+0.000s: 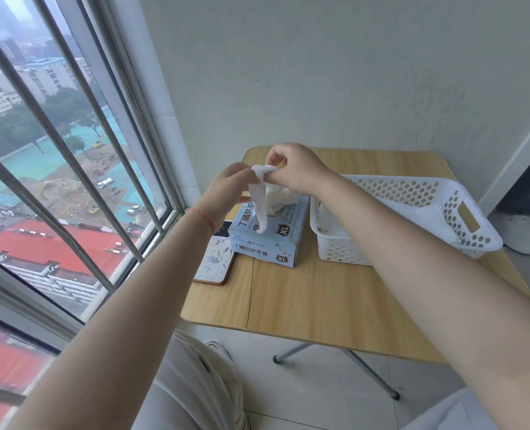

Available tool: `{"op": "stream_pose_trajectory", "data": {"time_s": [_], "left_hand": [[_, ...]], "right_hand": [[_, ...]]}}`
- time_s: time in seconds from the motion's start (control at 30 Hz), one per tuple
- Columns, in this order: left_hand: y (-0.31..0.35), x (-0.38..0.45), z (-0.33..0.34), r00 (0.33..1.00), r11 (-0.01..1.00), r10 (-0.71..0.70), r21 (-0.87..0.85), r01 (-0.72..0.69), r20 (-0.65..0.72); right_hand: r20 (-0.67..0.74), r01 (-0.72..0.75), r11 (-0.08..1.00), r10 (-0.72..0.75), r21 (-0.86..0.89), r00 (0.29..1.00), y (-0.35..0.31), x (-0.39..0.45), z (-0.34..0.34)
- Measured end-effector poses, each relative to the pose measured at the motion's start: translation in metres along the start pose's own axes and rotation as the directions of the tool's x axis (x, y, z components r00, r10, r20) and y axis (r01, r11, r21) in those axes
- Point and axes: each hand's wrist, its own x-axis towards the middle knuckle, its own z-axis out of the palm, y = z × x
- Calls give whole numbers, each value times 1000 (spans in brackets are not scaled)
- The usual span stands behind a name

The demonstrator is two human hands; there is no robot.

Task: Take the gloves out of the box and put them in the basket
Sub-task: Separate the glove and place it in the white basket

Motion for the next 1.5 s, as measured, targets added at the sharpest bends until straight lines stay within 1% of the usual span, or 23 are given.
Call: {"op": "stream_pose_trajectory", "data": {"time_s": [0.13, 0.17, 0.33, 0.43, 0.53, 0.63, 0.7, 0.77, 0.83, 0.93, 0.97, 1.03, 1.1, 1.17, 1.23, 1.33, 1.43, 1.5], "left_hand": [[-14, 4, 4, 996, 990, -15, 140, 3, 89], [-17, 4, 5, 996, 984, -25, 176, 9, 90], [-16, 9, 10, 1000, 961, -4, 276, 1, 10], [-13, 8, 9, 1000, 950, 11, 313, -17, 21], [-17, 8, 10, 1000, 939, 15, 342, -20, 18], [-19, 9, 11, 1000, 937, 18, 348, -25, 22], [-18, 8, 13, 1000, 932, 10, 363, -19, 28], [-16, 8, 15, 999, 919, 11, 393, -24, 36], [-15, 8, 19, 999, 902, 19, 430, -37, 47], [-20, 8, 22, 997, 882, 47, 466, -71, 64], [-24, 7, 21, 996, 880, 53, 467, -80, 70], [-32, 4, 19, 994, 869, 58, 485, -94, 90], [-43, 3, 18, 993, 856, 65, 505, -108, 101], [-47, 1, 18, 993, 876, 68, 471, -104, 93], [-47, 2, 17, 995, 891, 59, 445, -91, 84], [-49, 1, 16, 997, 899, 38, 434, -65, 70], [-46, -1, 15, 996, 924, 66, 374, -86, 66], [-41, 1, 10, 995, 949, 52, 307, -75, 81]], "right_hand": [[-88, 3, 999, 1, 47, 996, -4, 3, -1], [-115, 15, 998, -7, 62, 993, -5, 4, -2], [-206, 82, 990, -58, 111, 977, -17, 10, -4], [-290, 147, 981, -104, 129, 951, -21, 12, -5], [-359, 193, 975, -143, 108, 922, -24, 11, -5], [-392, 220, 970, -166, 99, 905, -24, 9, -3], [-340, 193, 976, -149, 99, 929, -22, 8, -2], [-231, 136, 986, -111, 93, 967, -21, 8, -5], [-108, 85, 996, -80, 39, 991, -23, 8, -11], [74, -19, 995, 26, -98, 997, -27, 11, -19], [103, -70, 983, 88, -173, 991, -27, 13, -19], [98, -139, 950, 173, -281, 980, -26, 17, -17], [36, -136, 947, 153, -291, 988, -24, 20, -14], [-107, -73, 984, 56, -165, 993, -24, 21, -13], [-271, 32, 999, -34, -11, 962, -28, 20, -12], [-442, 158, 980, -89, 122, 893, -36, 19, -13], [-528, 205, 960, -76, 190, 846, -38, 17, -14], [-539, 211, 955, -68, 208, 840, -36, 16, -14]]}}
